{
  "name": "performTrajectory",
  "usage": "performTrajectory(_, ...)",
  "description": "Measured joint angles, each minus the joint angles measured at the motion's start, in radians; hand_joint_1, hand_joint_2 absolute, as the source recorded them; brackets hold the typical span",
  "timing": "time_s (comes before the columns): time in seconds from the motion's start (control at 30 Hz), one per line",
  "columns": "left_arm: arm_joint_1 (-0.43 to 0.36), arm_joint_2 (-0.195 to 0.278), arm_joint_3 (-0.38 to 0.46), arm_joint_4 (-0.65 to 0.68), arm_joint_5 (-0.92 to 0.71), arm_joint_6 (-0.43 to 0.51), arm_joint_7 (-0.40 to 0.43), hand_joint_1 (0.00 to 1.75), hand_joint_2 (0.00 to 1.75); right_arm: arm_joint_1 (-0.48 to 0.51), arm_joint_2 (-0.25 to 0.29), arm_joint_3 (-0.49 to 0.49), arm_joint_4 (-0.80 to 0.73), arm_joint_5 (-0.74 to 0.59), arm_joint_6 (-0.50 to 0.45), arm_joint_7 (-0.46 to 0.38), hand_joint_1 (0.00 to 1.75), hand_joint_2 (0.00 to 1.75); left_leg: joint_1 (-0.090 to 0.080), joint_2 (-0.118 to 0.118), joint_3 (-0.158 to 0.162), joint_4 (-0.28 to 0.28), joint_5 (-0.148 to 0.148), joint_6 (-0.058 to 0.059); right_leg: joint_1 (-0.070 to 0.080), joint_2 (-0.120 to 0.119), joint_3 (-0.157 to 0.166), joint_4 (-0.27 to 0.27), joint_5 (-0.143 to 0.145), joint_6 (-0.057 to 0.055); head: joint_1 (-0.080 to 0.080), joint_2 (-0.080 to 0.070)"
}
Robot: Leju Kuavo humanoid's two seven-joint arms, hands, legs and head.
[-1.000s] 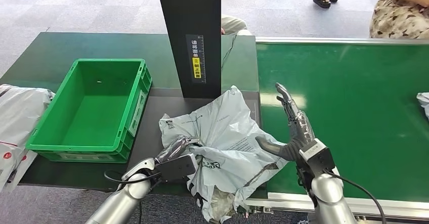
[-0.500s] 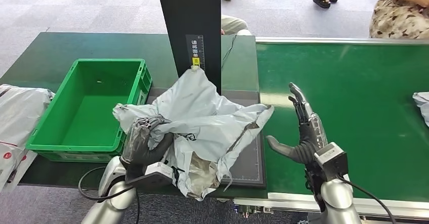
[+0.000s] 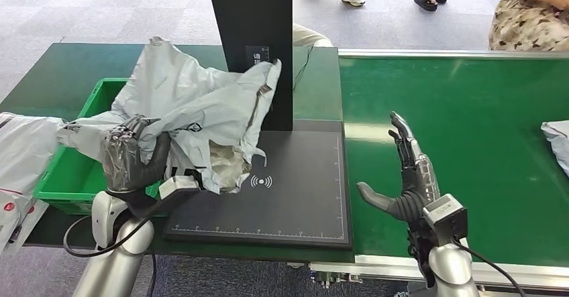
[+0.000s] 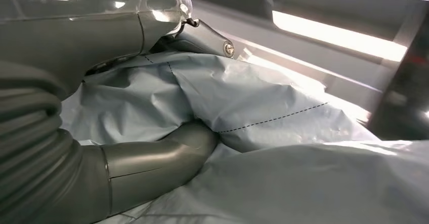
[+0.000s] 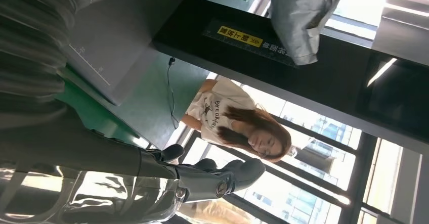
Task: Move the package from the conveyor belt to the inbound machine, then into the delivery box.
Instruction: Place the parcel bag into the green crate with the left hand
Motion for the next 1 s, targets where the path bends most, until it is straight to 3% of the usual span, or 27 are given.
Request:
performTrajectory(0.3, -0.145, -0.034, 0.328, 0.106, -0.103, 0.017, -0.059, 1.75, 1.75, -0.004, 0.027, 0.000, -0.002, 0.018, 0.000, 0.017, 0.00, 1.75, 0.000, 0.000, 0.000, 0.000, 0.000, -0.001, 0.000, 0.001, 0.000, 0.000, 0.000, 0.000, 0.000, 0.000)
performTrajectory(0.47, -0.177, -0.045, 0.458, 0.171, -0.142, 0.017, 0.018, 1.75, 1.75, -0.012, 0.037, 0.000, -0.005, 0.025, 0.000, 0.025, 0.00, 1.75, 0.000, 0.000, 0.000, 0.000, 0.000, -0.001, 0.000, 0.001, 0.000, 0.000, 0.000, 0.000, 0.000, 0.000)
performTrajectory(0.6, -0.180, -0.026, 0.466, 0.251, -0.195, -0.018, 0.156, 1.75, 1.75, -0.032, 0.043, 0.000, -0.002, 0.031, 0.002, 0.031, 0.00, 1.75, 0.000, 0.001, 0.000, 0.000, 0.000, -0.001, 0.000, 0.001, 0.000, 0.000, 0.000, 0.000, 0.000, 0.000)
performTrajectory(0.77, -0.182, 0.013, 0.417, 0.374, -0.255, -0.154, 0.321, 1.75, 1.75, -0.054, 0.046, 0.000, 0.007, 0.044, 0.013, 0.040, 0.00, 1.75, 0.000, 0.001, 0.000, 0.000, 0.000, -0.001, 0.000, 0.001, 0.000, 0.000, 0.000, 0.000, 0.000, 0.000)
performTrajectory(1.0, -0.178, 0.029, 0.353, 0.457, -0.290, -0.280, 0.432, 1.71, 1.75, -0.069, 0.052, 0.000, 0.012, 0.058, 0.024, 0.044, 0.00, 1.75, 0.000, 0.000, 0.000, 0.000, 0.000, -0.001, 0.000, 0.001, 0.000, 0.000, 0.000, 0.000, 0.000, 0.000)
